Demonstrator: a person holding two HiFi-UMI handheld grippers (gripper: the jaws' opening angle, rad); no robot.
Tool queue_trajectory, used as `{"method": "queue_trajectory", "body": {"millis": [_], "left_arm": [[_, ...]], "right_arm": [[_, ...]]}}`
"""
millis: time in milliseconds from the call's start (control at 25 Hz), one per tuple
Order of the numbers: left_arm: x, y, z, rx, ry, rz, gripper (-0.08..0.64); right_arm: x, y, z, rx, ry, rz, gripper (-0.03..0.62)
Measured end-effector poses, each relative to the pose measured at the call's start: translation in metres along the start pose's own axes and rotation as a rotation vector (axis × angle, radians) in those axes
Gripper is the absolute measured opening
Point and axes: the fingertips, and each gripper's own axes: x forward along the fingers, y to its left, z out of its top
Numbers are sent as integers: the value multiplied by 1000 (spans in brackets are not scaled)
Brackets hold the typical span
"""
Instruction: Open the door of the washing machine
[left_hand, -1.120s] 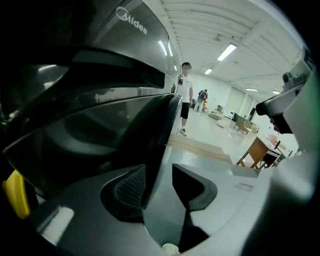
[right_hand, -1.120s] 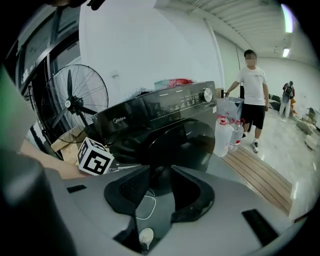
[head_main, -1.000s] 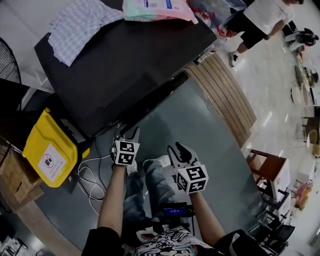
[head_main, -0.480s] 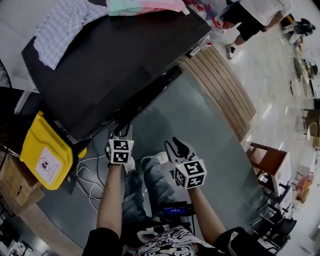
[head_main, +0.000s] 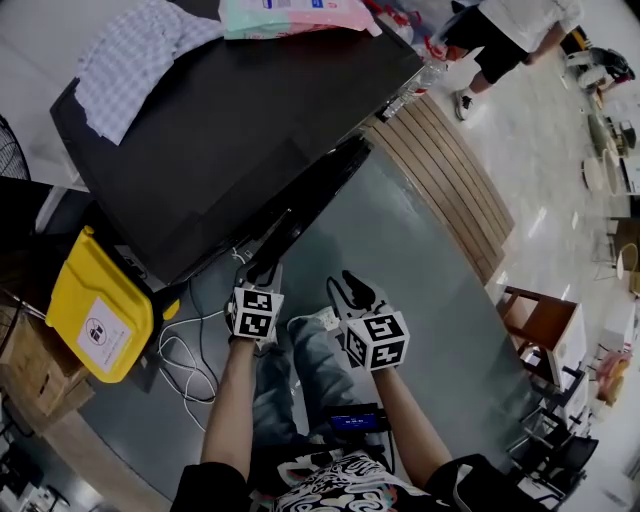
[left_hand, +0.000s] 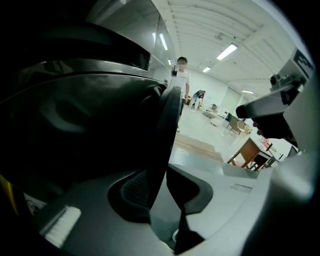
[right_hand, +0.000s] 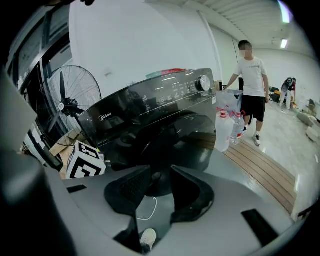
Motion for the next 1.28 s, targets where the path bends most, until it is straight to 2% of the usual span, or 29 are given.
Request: {"method": "queue_trajectory", "body": {"millis": [120, 240, 400, 480, 640, 800, 1000, 1280], "left_arm": [[0, -34, -5, 14, -5, -66, 95], [2, -68, -14, 34, 34, -153, 104], [-7, -97, -20, 63, 27, -257, 107], [-13, -104, -20, 57, 12, -287, 149], [-24, -90, -16, 19, -18, -248, 138], [-27, -71, -11, -17, -42, -199, 123], [-22, -65, -2, -31, -52, -179, 120], [-15, -74, 18, -66, -94, -197, 121]], "right_arm": [[3, 2, 1, 1, 2, -10, 129], [9, -2, 5, 9, 1, -42, 133], [20, -13, 7, 43, 1, -106, 172], [21, -22, 9, 49, -2, -136, 170], [25, -42, 6, 23, 29, -205, 192], [16, -52, 0, 7, 27, -209, 160], [-1, -75, -9, 49, 24, -234, 135], [-32, -123, -24, 74, 44, -341, 114]]}}
